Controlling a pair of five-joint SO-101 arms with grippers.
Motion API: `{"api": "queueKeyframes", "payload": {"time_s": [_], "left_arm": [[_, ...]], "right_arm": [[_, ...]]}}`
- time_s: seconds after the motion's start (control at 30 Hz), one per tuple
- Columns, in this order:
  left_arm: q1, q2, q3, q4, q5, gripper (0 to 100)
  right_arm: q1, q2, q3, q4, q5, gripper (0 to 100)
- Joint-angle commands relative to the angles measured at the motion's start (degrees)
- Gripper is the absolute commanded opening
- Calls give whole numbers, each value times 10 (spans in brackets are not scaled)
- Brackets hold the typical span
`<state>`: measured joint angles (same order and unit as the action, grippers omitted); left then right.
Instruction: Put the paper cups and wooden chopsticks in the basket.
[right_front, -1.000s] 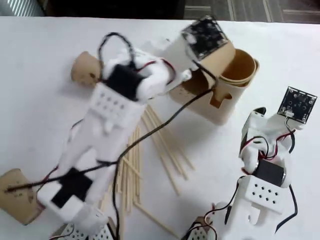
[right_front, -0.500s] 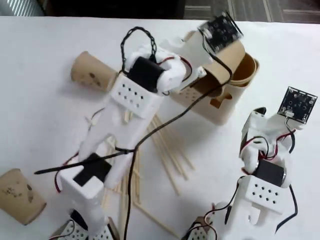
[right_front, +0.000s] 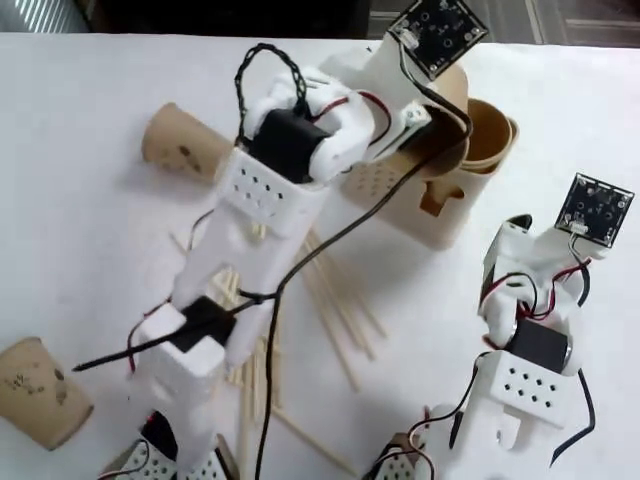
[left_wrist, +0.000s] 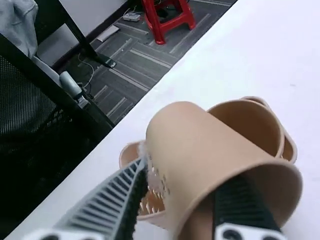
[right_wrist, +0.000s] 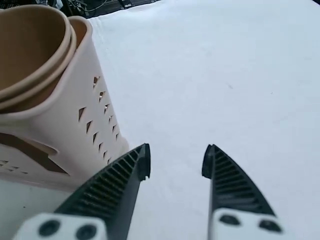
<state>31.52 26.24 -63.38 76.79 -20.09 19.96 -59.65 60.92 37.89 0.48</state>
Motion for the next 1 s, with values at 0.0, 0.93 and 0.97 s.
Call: {"api": "queueKeyframes", "payload": {"time_s": [0.0, 0.93, 0.97], "left_arm": [[20, 15, -38, -25, 6, 196], [65, 15, -42, 20, 5, 25], [65, 15, -42, 20, 5, 36]], "right_arm": [[3, -8, -6, -8, 7, 176], [3, -8, -6, -8, 7, 176], [3, -8, -6, -8, 7, 176]]}}
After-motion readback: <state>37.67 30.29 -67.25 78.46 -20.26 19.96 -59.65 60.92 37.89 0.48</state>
